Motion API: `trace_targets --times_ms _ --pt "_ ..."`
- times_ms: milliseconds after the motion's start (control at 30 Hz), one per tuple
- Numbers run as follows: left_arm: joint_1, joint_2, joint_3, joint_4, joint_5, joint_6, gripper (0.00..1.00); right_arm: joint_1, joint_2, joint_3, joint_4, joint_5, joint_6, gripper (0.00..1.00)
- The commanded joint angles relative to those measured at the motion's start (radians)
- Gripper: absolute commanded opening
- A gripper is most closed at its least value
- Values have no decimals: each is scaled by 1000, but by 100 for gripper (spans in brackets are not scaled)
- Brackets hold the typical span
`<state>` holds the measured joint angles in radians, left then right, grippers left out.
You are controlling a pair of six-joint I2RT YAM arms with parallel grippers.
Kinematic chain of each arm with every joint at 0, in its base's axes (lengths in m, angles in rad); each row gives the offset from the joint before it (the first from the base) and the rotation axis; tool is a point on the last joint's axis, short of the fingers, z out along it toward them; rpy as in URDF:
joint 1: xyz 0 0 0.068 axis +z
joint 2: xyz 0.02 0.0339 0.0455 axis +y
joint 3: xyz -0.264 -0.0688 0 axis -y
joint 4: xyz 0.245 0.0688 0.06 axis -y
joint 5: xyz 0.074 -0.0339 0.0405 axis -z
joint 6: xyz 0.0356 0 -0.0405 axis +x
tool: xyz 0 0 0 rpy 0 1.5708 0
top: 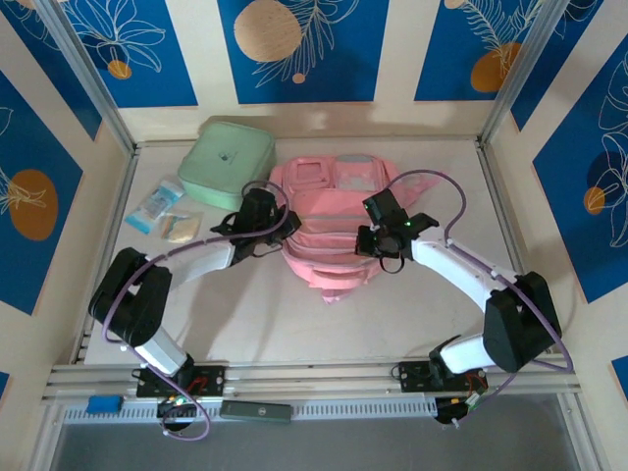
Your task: Pack the student bag
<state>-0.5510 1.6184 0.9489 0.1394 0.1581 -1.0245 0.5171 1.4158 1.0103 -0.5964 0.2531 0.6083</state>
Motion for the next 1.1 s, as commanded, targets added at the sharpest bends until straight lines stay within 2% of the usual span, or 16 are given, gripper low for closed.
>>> trace_targets --times_ms 0,33,67,100,167,233,267,400,567,667,767,933,1067 --pt "63 11 48 -15 1 82 0 28 36 77 -89 6 -32 0" --pt "63 11 54 -12 13 90 0 49 39 84 -78 -3 -25 0" --pt "63 8 60 -9 27 94 6 73 40 89 -57 -13 -21 0" --pt "63 -4 55 1 35 90 18 101 44 94 -45 -13 -9 0" --pt "62 -42 22 6 18 61 30 125 51 103 -40 -8 24 0" --pt "50 -103 -61 31 -64 -56 42 129 55 96 -25 -28 43 0" --pt "33 -130 -126 116 -80 -107 47 132 55 91 -14 -32 47 0" --pt "-68 -157 -161 156 -131 -214 57 144 56 82 -9 -23 53 0" --pt "-206 -119 -199 288 -240 -366 59 155 52 75 -1 -6 51 0" --pt "-276 -89 -154 247 -329 -392 60 158 50 61 11 2 58 0" --pt "-304 -48 -134 292 -376 -409 59 161 43 45 24 9 65 0" --pt "-315 17 -62 209 -432 -407 58 162 40 45 32 18 62 0" --pt "-317 51 -61 223 -450 -425 54 170 45 63 14 40 54 0"
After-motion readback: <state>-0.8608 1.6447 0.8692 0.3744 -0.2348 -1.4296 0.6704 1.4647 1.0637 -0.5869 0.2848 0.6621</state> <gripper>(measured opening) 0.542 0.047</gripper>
